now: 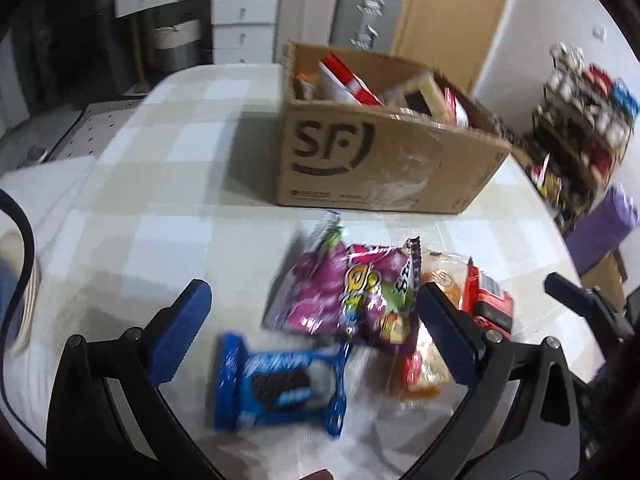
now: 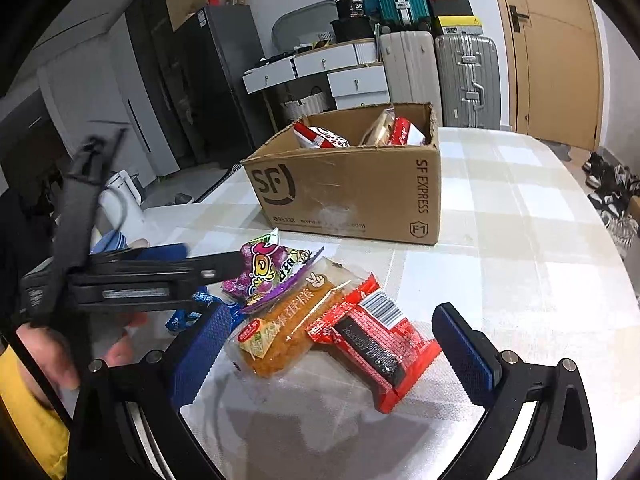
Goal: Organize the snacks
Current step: 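Grasp the purple candy bag and blue cookie packet with the left gripper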
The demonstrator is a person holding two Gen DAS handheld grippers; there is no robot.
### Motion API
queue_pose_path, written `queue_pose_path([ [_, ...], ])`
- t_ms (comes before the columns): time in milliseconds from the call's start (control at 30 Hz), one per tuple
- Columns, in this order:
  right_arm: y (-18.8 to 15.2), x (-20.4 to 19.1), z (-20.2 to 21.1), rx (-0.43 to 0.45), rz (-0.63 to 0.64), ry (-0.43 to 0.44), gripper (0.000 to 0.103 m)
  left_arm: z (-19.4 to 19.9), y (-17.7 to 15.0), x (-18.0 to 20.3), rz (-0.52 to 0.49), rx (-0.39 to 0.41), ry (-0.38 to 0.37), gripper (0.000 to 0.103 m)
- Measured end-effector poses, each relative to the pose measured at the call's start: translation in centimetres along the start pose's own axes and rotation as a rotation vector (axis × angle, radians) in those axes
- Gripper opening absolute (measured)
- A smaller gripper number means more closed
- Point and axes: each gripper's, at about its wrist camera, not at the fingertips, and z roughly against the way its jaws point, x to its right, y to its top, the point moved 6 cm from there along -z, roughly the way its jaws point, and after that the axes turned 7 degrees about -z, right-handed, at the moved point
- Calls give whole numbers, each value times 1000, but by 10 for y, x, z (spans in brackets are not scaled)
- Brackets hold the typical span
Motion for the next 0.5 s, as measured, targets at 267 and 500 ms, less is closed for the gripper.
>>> queue_pose_path([
  [267, 3, 16, -7, -21, -26, 7, 102, -41, 15, 0, 28, -70, -46, 87],
  [500, 4, 24, -18, -58, -55, 22, 102, -43, 17, -5, 48, -63, -101, 57],
])
